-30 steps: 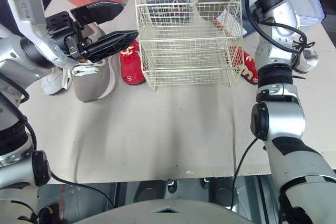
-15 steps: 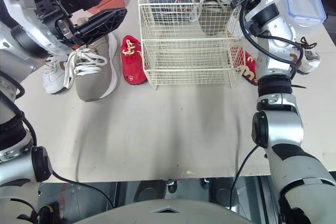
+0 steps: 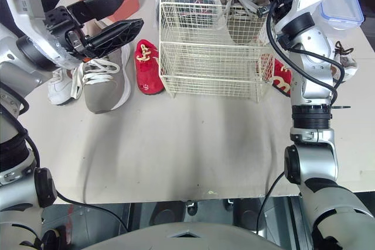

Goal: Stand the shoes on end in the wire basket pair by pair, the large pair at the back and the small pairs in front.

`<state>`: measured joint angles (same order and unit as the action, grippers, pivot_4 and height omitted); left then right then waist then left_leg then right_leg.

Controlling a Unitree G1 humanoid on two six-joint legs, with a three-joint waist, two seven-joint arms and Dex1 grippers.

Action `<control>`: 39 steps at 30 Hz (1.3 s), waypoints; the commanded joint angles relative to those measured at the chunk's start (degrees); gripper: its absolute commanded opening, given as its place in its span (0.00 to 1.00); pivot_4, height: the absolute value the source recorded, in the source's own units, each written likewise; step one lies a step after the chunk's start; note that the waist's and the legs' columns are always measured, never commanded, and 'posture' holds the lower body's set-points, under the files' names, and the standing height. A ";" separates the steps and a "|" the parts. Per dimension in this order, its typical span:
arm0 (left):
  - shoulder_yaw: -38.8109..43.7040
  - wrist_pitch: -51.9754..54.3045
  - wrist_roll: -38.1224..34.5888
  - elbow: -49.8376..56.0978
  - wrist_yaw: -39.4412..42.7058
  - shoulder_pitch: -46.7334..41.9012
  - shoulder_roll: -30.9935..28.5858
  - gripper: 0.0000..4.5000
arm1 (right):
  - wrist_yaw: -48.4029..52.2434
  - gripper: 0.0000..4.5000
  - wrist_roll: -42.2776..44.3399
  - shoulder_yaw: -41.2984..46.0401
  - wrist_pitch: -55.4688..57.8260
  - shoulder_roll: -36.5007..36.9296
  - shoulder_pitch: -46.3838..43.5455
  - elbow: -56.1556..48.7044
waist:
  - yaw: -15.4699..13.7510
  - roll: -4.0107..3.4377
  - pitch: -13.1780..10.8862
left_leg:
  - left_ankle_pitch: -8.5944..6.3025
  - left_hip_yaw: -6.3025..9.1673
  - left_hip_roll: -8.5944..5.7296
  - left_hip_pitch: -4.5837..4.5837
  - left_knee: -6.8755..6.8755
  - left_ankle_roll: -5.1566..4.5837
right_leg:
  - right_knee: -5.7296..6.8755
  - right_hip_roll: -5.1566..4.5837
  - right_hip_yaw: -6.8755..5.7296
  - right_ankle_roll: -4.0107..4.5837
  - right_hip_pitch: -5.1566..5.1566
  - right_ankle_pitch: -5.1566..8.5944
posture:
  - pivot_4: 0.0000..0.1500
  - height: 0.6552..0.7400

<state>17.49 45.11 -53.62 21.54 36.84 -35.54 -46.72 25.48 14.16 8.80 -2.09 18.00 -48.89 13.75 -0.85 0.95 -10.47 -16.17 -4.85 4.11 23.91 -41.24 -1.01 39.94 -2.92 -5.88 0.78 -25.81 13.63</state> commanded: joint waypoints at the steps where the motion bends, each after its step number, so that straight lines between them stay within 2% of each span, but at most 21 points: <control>1: 0.78 -1.06 -0.50 1.49 0.68 -0.88 -0.16 0.98 | -2.04 0.00 1.40 2.06 1.44 0.38 0.35 -1.38 | 0.01 0.00 0.00 | 0.00 -0.01 0.00 0.00 0.00 0.00 | 0.00 0.00 0.01 0.00 0.00 0.00 | 1.00 0.36; 17: 0.09 -1.41 0.58 1.27 2.28 -0.30 0.11 0.98 | -3.19 0.00 -0.01 0.31 2.89 1.18 4.10 -0.54 | -0.11 0.11 0.07 | 0.00 -0.03 -0.02 -0.01 -0.01 0.00 | -0.01 -0.01 -0.06 0.00 0.07 0.00 | 1.00 0.36; 20: 0.17 -1.60 0.85 1.20 2.47 -0.06 0.15 1.00 | -3.17 0.26 -0.54 0.30 2.30 1.53 4.60 -0.46 | -0.11 0.15 0.09 | 0.00 -0.02 -0.02 -0.01 -0.02 0.00 | -0.02 -0.01 -0.08 0.00 0.10 0.00 | 1.00 0.36; 22: 0.25 -1.76 0.98 1.14 2.56 0.08 0.14 1.00 | -3.26 0.48 -0.81 0.42 1.95 1.76 4.72 -0.66 | 0.03 0.13 0.08 | 0.00 -0.02 -0.02 -0.02 -0.03 0.00 | -0.02 -0.02 -0.07 0.00 0.11 0.00 | 1.00 0.36; 24: 0.18 -1.94 1.17 1.03 2.57 0.12 0.20 1.00 | -3.31 0.73 -1.18 0.49 1.51 2.13 4.67 -0.68 | 0.31 0.12 0.07 | 0.00 -0.02 -0.02 -0.07 -0.03 0.00 | 0.01 -0.01 0.05 0.00 0.07 0.00 | 1.00 0.36; 25: 0.16 -2.02 1.25 1.00 2.56 0.13 0.23 1.00 | -3.37 0.80 -1.29 0.61 1.44 2.36 4.62 -0.83 | 0.54 0.12 0.07 | 0.00 -0.03 -0.01 -0.09 -0.03 0.00 | 0.01 0.01 0.07 0.00 0.07 0.00 | 1.00 0.36; 26: 0.15 -2.07 1.30 0.99 2.54 0.14 0.27 1.00 | -3.44 0.93 -1.36 0.72 1.43 2.59 4.59 -1.06 | 0.65 0.12 0.07 | 0.00 -0.05 0.01 -0.11 -0.03 0.00 | 0.02 0.04 0.11 0.00 0.06 0.00 | 1.00 0.36; 27: 0.17 -2.13 1.37 0.99 2.52 0.17 0.29 1.00 | -3.47 0.99 -1.43 0.80 1.50 2.90 4.59 -1.49 | 0.86 0.12 0.07 | 0.00 -0.05 0.01 -0.12 -0.02 0.00 | 0.02 0.05 0.11 0.00 0.06 0.00 | 1.00 0.36; 35: 0.66 -2.59 2.10 0.96 2.65 0.98 0.29 1.00 | -1.59 0.99 0.72 1.45 3.77 5.41 4.71 -6.97 | 1.34 0.12 0.07 | 0.01 -0.08 0.04 -0.11 -0.01 0.01 | 0.01 0.07 0.15 0.00 0.03 0.00 | 1.00 0.36; 39: 0.87 -3.47 3.47 0.19 2.74 1.85 -0.03 1.00 | 5.98 0.99 7.46 1.21 7.58 7.03 5.75 -12.50 | 1.33 0.11 0.07 | 0.01 -0.08 0.04 -0.11 0.00 0.01 | 0.01 0.08 0.15 0.00 0.03 0.00 | 1.00 0.36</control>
<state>17.21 43.10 -50.89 21.37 39.53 -33.63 -46.18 27.91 17.79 9.07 3.98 23.72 -43.01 6.18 0.49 1.06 -10.40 -16.17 -4.93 4.15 23.79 -41.24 -1.00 39.96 -2.85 -5.73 0.78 -25.77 13.63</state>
